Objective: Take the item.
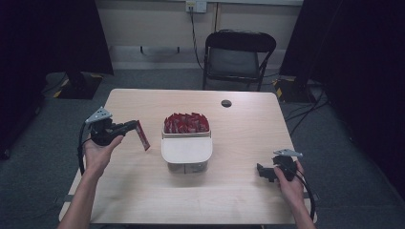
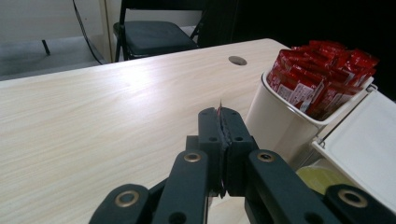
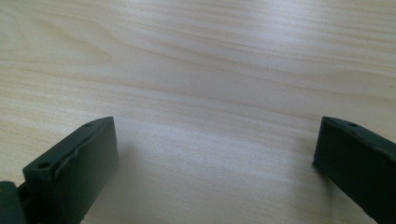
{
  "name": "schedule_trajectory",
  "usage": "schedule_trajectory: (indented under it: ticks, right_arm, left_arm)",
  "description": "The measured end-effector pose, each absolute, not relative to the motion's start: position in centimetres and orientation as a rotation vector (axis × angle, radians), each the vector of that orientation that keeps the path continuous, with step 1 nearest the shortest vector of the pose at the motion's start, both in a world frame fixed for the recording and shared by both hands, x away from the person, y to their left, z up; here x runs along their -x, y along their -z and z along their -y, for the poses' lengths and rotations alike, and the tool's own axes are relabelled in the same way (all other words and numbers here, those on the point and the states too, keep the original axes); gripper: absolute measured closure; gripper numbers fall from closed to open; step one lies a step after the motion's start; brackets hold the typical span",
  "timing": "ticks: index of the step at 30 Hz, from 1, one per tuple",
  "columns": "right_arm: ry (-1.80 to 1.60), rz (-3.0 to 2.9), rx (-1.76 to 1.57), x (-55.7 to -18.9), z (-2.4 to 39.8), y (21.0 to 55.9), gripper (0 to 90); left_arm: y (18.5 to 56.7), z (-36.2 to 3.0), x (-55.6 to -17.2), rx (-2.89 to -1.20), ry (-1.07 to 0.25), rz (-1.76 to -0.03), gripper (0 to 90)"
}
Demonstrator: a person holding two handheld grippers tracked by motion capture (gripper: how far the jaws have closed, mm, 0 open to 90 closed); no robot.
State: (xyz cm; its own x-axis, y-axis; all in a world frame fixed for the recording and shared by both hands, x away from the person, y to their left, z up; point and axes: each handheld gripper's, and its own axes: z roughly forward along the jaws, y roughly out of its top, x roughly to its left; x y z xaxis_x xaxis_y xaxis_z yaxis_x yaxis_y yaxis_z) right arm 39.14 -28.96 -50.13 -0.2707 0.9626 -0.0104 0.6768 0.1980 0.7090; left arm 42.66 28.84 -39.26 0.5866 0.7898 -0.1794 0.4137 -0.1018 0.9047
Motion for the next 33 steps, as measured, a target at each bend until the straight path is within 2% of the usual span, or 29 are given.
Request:
schedule_trajectory:
  ticks: [33]
  right_arm:
    - [-0.832,-2.022,-1.525,-39.1,29.0,50.1,0.0]
  left_arm:
    - [39.9,-30.6,-41.0,-1.801,-0.408,-0.993,88.2]
